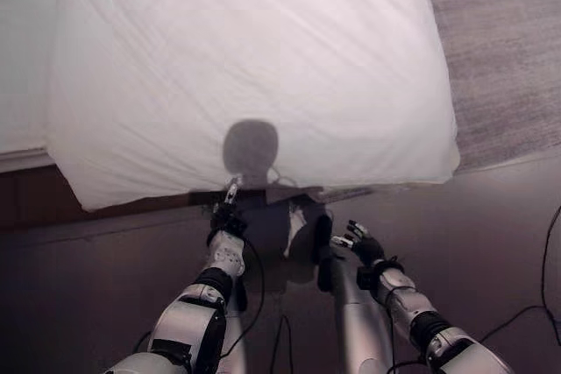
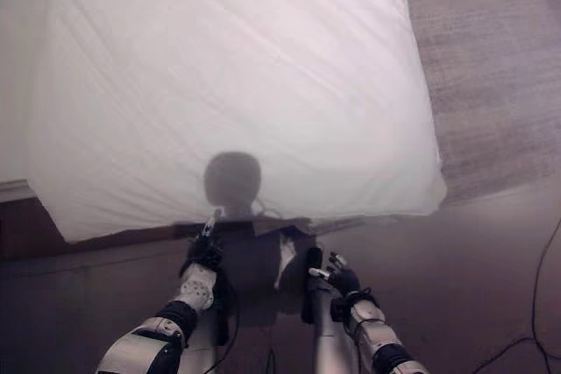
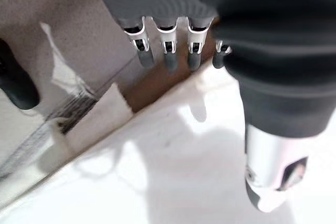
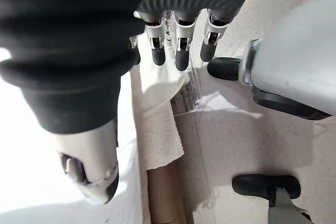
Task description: Make the bed
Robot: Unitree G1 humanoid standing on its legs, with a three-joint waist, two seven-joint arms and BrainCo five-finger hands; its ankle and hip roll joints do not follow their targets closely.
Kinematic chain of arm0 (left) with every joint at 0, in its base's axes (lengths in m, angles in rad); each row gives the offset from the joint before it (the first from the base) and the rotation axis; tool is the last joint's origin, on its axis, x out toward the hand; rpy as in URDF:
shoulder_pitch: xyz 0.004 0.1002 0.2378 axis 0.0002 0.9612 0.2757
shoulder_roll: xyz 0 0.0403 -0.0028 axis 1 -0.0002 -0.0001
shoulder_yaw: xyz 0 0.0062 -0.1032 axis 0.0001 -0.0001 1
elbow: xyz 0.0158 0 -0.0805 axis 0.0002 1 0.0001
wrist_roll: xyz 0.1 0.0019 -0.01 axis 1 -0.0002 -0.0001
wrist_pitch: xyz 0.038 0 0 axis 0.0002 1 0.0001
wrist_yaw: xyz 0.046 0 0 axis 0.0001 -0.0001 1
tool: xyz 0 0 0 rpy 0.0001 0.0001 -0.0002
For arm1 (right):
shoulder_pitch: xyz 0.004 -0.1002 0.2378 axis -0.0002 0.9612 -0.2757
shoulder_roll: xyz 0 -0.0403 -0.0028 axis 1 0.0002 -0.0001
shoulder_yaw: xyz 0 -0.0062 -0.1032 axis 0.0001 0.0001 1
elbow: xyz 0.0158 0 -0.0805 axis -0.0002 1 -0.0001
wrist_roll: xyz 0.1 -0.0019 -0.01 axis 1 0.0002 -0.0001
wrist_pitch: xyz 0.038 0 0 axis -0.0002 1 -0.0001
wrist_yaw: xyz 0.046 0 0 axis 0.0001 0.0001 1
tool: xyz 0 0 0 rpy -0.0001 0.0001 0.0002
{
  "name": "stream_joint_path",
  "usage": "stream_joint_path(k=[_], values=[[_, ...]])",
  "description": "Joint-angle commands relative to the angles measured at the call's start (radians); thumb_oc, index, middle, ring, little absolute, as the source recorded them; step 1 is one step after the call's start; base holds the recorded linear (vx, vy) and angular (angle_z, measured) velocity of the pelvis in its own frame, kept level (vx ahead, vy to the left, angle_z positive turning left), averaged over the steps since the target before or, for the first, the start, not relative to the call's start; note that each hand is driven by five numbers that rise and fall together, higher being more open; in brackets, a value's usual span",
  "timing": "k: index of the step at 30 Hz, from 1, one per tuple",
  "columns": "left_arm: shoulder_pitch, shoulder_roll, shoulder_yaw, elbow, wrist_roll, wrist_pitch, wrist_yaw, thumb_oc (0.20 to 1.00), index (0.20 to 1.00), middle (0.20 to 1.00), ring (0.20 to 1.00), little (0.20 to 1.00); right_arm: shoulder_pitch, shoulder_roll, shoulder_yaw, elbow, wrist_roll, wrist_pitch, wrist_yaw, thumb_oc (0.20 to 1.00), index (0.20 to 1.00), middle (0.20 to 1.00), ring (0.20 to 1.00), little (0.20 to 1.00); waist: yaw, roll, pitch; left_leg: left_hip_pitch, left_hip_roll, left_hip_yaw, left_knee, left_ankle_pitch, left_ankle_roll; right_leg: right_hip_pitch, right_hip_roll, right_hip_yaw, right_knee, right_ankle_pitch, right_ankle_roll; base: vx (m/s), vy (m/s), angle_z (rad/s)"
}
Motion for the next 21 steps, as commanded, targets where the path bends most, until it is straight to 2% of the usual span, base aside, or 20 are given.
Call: stream_joint_path(k=[1,8,15,21], values=[[-0.029,-0.035,0.032,-0.023,-0.061,-0.050,-0.001,1.000,1.000,1.000,1.000,1.000,0.047,-0.007,0.022,-0.095,0.028,-0.050,-0.017,1.000,1.000,1.000,1.000,1.000,-0.003,-0.011,-0.027,-0.074,-0.054,0.004,-0.023,0.048,0.060,-0.016,0.015,-0.030,0.025,-0.034,0.054,0.00,0.000,0.00],[-0.057,-0.041,0.077,-0.040,-0.148,-0.077,-0.018,1.000,1.000,1.000,1.000,1.000,0.039,-0.003,0.036,-0.142,0.036,-0.061,-0.032,1.000,1.000,1.000,1.000,1.000,-0.007,-0.030,0.003,-0.100,-0.052,0.006,0.005,0.038,0.063,-0.036,0.019,-0.022,0.029,-0.035,0.052,0.00,0.000,0.00],[-0.104,-0.030,0.085,-0.052,-0.171,-0.085,0.004,1.000,1.000,1.000,1.000,1.000,0.031,-0.009,0.051,-0.195,0.039,-0.061,-0.040,1.000,1.000,1.000,1.000,1.000,-0.017,-0.042,0.012,-0.131,-0.049,0.008,0.021,0.037,0.063,-0.065,0.023,-0.013,0.039,-0.033,0.052,0.00,0.000,0.00],[-0.218,0.031,0.086,-0.039,-0.172,-0.081,0.042,1.000,1.000,1.000,1.000,1.000,0.021,-0.036,0.063,-0.257,0.036,-0.057,-0.036,1.000,1.000,1.000,1.000,1.000,-0.046,-0.052,0.011,-0.180,-0.041,0.011,0.055,0.028,0.062,-0.113,0.026,-0.001,0.062,-0.035,0.052,0.00,0.003,-0.01]])
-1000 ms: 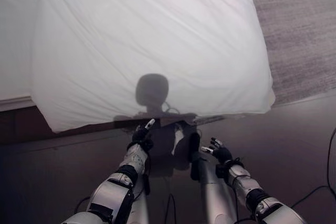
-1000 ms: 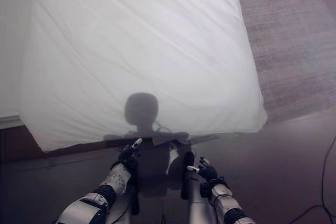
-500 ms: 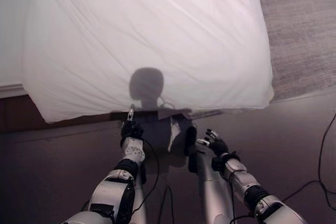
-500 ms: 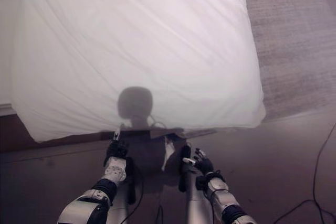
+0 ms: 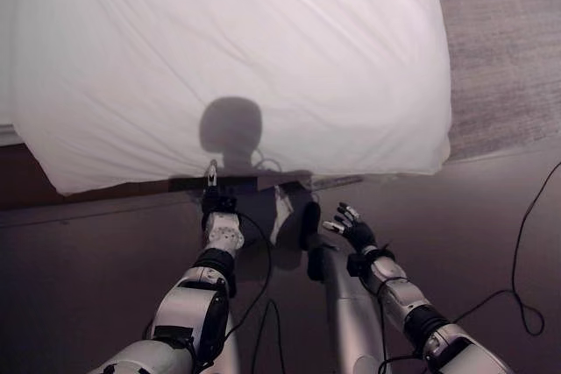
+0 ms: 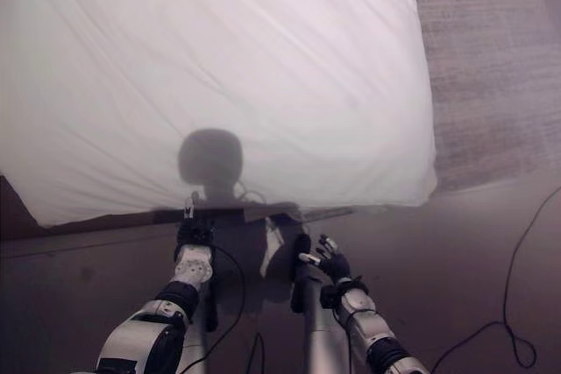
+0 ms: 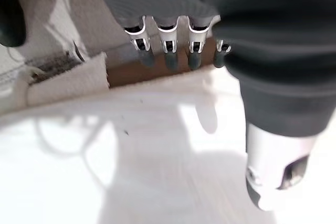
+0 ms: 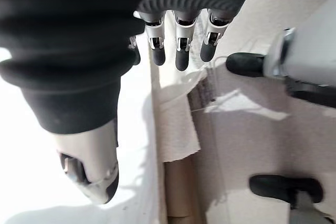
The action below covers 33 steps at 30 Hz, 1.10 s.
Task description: Make the bed
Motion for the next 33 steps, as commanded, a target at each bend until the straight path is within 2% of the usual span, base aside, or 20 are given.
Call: stream_joint_path(k=[1,9,15,16,17,18,19,20,28,33], values=[[-0.077,0.008,0.030,0.009,0.006,-0.014,0.010,1.000,1.000,1.000,1.000,1.000,0.040,-0.035,0.028,-0.086,0.015,-0.032,0.003,1.000,1.000,1.000,1.000,1.000,-0.021,0.012,-0.026,-0.093,-0.041,0.014,-0.002,0.038,0.056,-0.046,0.026,-0.007,0.052,-0.050,0.054,0.00,0.012,-0.09],[-0.157,0.054,0.022,-0.001,0.010,-0.009,-0.017,1.000,1.000,1.000,1.000,1.000,0.056,-0.065,0.019,-0.112,0.006,-0.023,0.021,1.000,1.000,1.000,1.000,1.000,-0.051,0.016,-0.071,-0.140,-0.029,0.019,0.018,0.035,0.051,-0.093,0.030,0.002,0.059,-0.044,0.055,-0.01,0.003,-0.05],[-0.176,0.048,0.007,-0.038,0.001,-0.011,-0.053,1.000,1.000,1.000,1.000,1.000,0.074,-0.069,0.007,-0.113,-0.006,-0.022,0.018,1.000,1.000,1.000,1.000,1.000,-0.058,0.026,-0.091,-0.155,-0.030,0.022,0.013,0.045,0.051,-0.108,0.029,0.005,0.050,-0.035,0.055,0.00,-0.002,-0.03],[-0.176,0.045,0.003,-0.039,-0.003,-0.011,-0.055,0.937,0.937,0.937,0.937,0.937,0.075,-0.069,0.007,-0.112,-0.007,-0.021,0.017,1.000,1.000,1.000,1.000,1.000,-0.058,0.029,-0.093,-0.150,-0.028,0.022,0.012,0.040,0.050,-0.105,0.031,0.007,0.050,-0.041,0.056,0.00,0.001,-0.03],[-0.179,0.046,0.000,-0.039,-0.004,-0.010,-0.058,0.476,0.476,0.476,0.476,0.476,0.076,-0.068,0.007,-0.113,-0.008,-0.022,0.017,1.000,1.000,1.000,1.000,1.000,-0.058,0.031,-0.095,-0.149,-0.028,0.022,0.011,0.039,0.050,-0.106,0.032,0.008,0.050,-0.040,0.056,0.00,0.000,0.00],[-0.180,0.046,-0.002,-0.041,-0.005,-0.010,-0.060,0.432,0.432,0.432,0.432,0.432,0.077,-0.065,0.006,-0.113,-0.007,-0.022,0.017,1.000,1.000,1.000,1.000,1.000,-0.060,0.032,-0.097,-0.154,-0.029,0.023,0.009,0.046,0.051,-0.111,0.031,0.009,0.048,-0.034,0.055,0.00,0.000,0.00],[-0.182,0.047,-0.001,-0.040,-0.009,-0.010,-0.061,0.238,0.238,0.238,0.238,0.238,0.079,-0.064,0.007,-0.115,-0.008,-0.021,0.017,1.000,1.000,1.000,1.000,1.000,-0.059,0.033,-0.099,-0.151,-0.026,0.024,0.011,0.040,0.049,-0.109,0.032,0.010,0.050,-0.039,0.056,0.00,0.000,0.00],[-0.183,0.047,-0.001,-0.042,-0.011,-0.013,-0.061,0.200,0.200,0.200,0.200,0.200,0.079,-0.063,0.007,-0.116,-0.009,-0.020,0.017,1.000,1.000,1.000,1.000,1.000,-0.060,0.034,-0.100,-0.157,-0.028,0.025,0.009,0.047,0.051,-0.114,0.031,0.010,0.046,-0.032,0.055,0.00,0.000,0.00],[-0.183,0.036,-0.007,-0.053,-0.011,-0.016,-0.056,0.200,0.200,0.200,0.200,0.200,0.079,-0.061,0.007,-0.116,-0.011,-0.020,0.018,1.000,1.000,1.000,1.000,1.000,-0.057,0.038,-0.099,-0.159,-0.028,0.023,0.010,0.044,0.050,-0.115,0.032,0.010,0.045,-0.034,0.056,0.00,0.001,-0.02],[-0.149,-0.012,-0.044,-0.178,-0.004,-0.037,-0.070,0.200,0.200,0.200,0.200,0.200,0.081,-0.053,0.001,-0.128,-0.006,-0.028,0.009,1.000,1.000,1.000,1.000,1.000,-0.045,0.050,-0.090,-0.159,-0.036,0.021,0.002,0.051,0.053,-0.114,0.028,0.008,0.045,-0.033,0.057,0.00,0.000,0.00]])
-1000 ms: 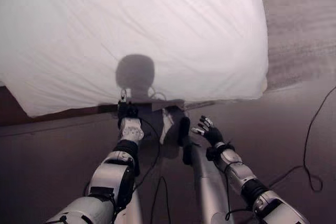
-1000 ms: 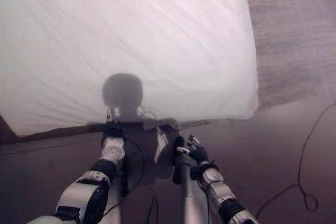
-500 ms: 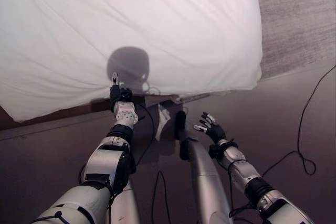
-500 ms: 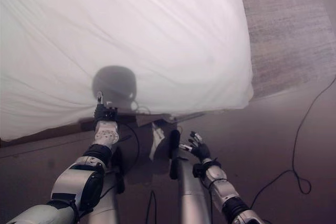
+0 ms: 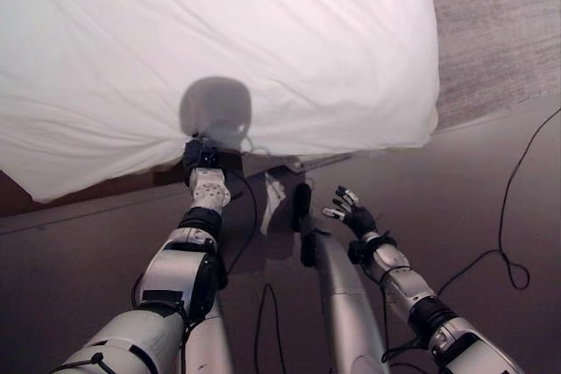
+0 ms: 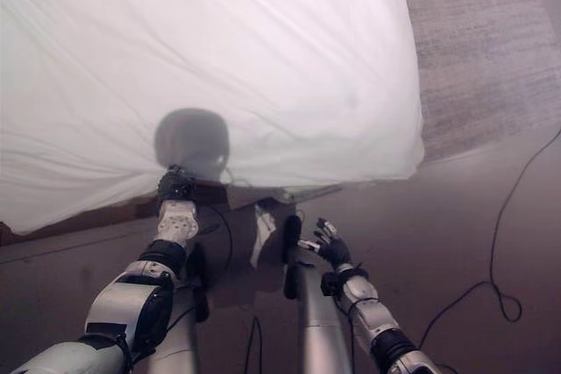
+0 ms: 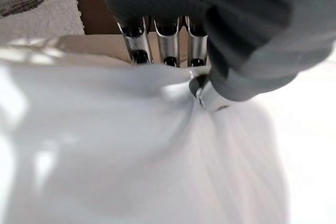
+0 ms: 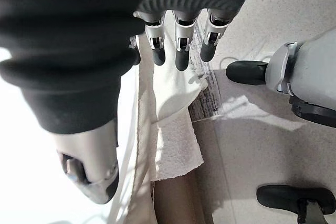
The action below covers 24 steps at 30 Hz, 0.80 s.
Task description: Make the bed
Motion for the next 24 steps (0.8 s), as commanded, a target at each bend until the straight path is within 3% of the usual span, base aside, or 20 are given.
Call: stream_joint_path(k=[1,7,11,16,24], values=[[-0.007,-0.085,-0.077,-0.135,0.020,-0.031,-0.069,0.200,0.200,0.200,0.200,0.200,0.079,-0.012,0.002,-0.066,0.002,-0.034,-0.008,1.000,1.000,1.000,1.000,1.000,0.005,0.063,-0.077,-0.058,-0.048,-0.004,-0.071,0.076,0.054,-0.010,0.016,-0.033,0.023,-0.056,0.063,0.00,0.000,0.00],[0.085,-0.141,-0.154,-0.373,0.006,-0.057,-0.113,0.200,0.200,0.200,0.200,0.200,0.089,0.021,-0.024,-0.113,0.149,-0.068,0.022,1.000,1.000,1.000,1.000,1.000,0.029,0.081,-0.056,-0.037,-0.063,-0.014,-0.103,0.092,0.059,0.014,0.015,-0.040,0.001,-0.049,0.062,0.00,-0.002,0.02],[0.176,-0.163,-0.233,-0.603,-0.025,-0.054,-0.178,0.200,0.200,0.200,0.200,0.200,0.065,0.071,-0.029,-0.131,0.412,-0.078,0.147,1.000,1.000,1.000,1.000,1.000,0.066,0.103,-0.027,-0.006,-0.080,-0.023,-0.143,0.110,0.063,0.042,0.016,-0.044,-0.020,-0.043,0.060,-0.01,-0.010,0.05],[0.253,-0.162,-0.294,-0.832,-0.030,-0.055,-0.215,0.200,0.200,0.200,0.200,0.200,0.032,0.100,-0.008,-0.161,0.587,-0.044,0.262,1.000,1.000,1.000,1.000,1.000,0.092,0.118,-0.002,0.024,-0.088,-0.032,-0.171,0.120,0.066,0.072,0.015,-0.051,-0.040,-0.038,0.059,-0.01,-0.022,0.09],[0.321,-0.157,-0.362,-1.057,-0.007,-0.079,-0.238,0.200,0.200,0.200,0.200,0.200,-0.028,0.156,0.027,-0.164,0.757,0.011,0.362,1.000,1.000,1.000,1.000,1.000,0.125,0.140,0.020,0.069,-0.102,-0.041,-0.218,0.135,0.070,0.108,0.011,-0.056,-0.066,-0.032,0.062,0.00,-0.004,0.08]])
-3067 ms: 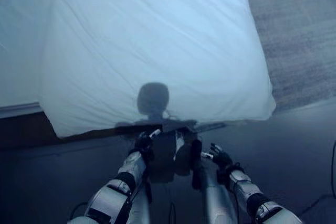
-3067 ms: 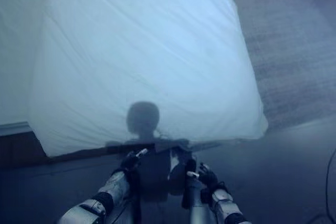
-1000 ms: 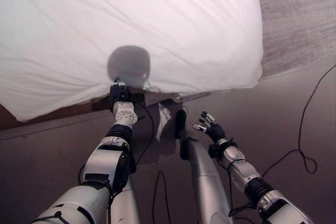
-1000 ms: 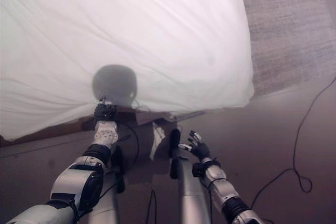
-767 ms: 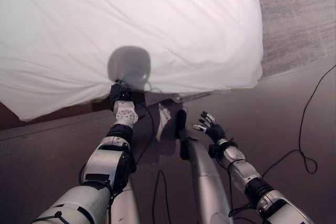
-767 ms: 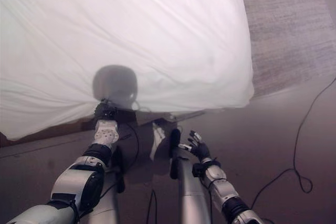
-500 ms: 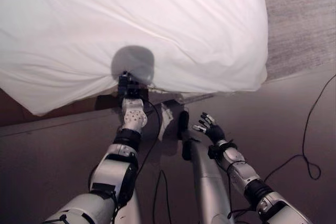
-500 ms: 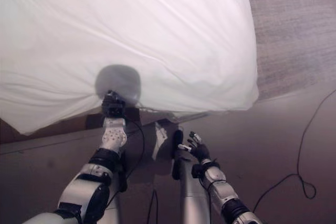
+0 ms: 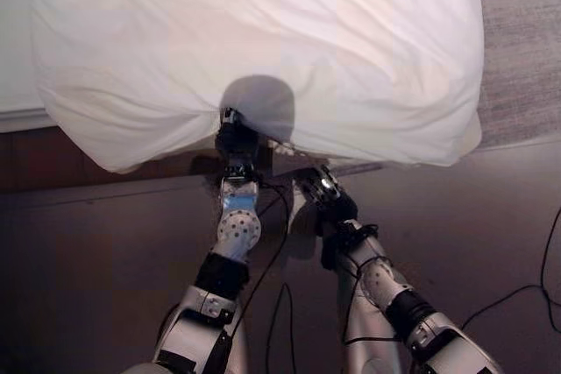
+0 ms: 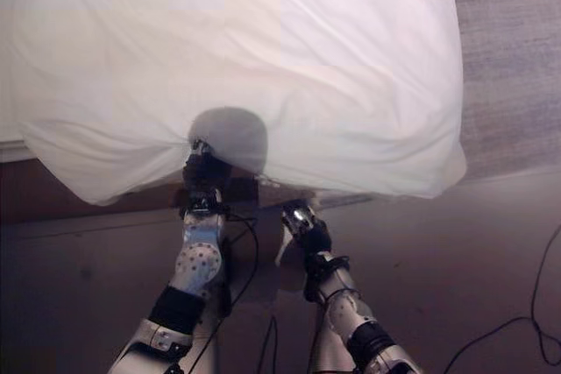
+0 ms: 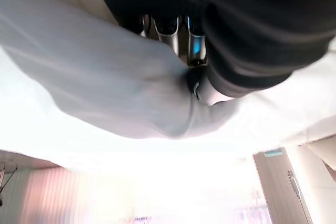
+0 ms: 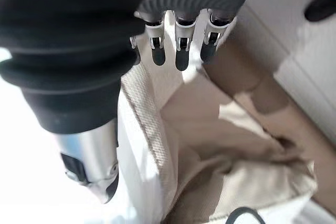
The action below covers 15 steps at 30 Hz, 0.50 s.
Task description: Make the bed
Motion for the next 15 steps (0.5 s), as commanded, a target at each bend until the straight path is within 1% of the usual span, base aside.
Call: stream_joint_path(k=[1,5,8,9,15], values=[[-0.051,-0.029,-0.067,-0.214,0.072,-0.022,-0.099,0.200,0.200,0.200,0.200,0.200,0.020,0.040,0.028,-0.075,0.113,0.031,0.071,1.000,1.000,1.000,1.000,1.000,0.017,0.057,-0.035,-0.036,-0.066,-0.018,-0.094,0.075,0.067,0.031,0.039,-0.035,-0.055,-0.021,0.058,-0.01,0.004,0.03],[-0.051,-0.019,-0.084,-0.282,0.108,-0.028,-0.092,0.200,0.200,0.200,0.200,0.200,-0.008,0.053,0.067,-0.063,0.136,0.079,0.092,1.000,1.000,1.000,1.000,1.000,0.031,0.066,-0.029,-0.026,-0.072,-0.022,-0.098,0.077,0.068,0.035,0.034,-0.035,-0.049,-0.023,0.058,0.00,0.001,0.01],[-0.059,-0.018,-0.096,-0.317,0.124,-0.034,-0.081,0.200,0.200,0.200,0.200,0.200,-0.029,0.062,0.073,-0.055,0.151,0.091,0.088,1.000,1.000,1.000,1.000,1.000,0.039,0.072,-0.026,-0.024,-0.073,-0.021,-0.098,0.076,0.070,0.039,0.031,-0.038,-0.046,-0.025,0.059,0.00,0.006,0.09],[-0.070,-0.019,-0.099,-0.336,0.139,-0.049,-0.067,0.200,0.200,0.200,0.200,0.200,-0.047,0.068,0.073,-0.048,0.166,0.098,0.089,1.000,1.000,1.000,1.000,1.000,0.043,0.075,-0.022,-0.024,-0.076,-0.023,-0.095,0.076,0.069,0.041,0.029,-0.040,-0.044,-0.025,0.059,0.00,0.004,0.07],[-0.089,-0.016,-0.092,-0.395,0.187,-0.078,-0.034,0.200,0.200,0.200,0.200,0.200,-0.083,0.075,0.037,-0.075,0.223,0.081,0.086,1.000,1.000,1.000,1.000,1.000,0.053,0.085,-0.018,-0.020,-0.080,-0.023,-0.093,0.073,0.073,0.044,0.024,-0.043,-0.039,-0.029,0.061,0.00,0.011,0.04]])
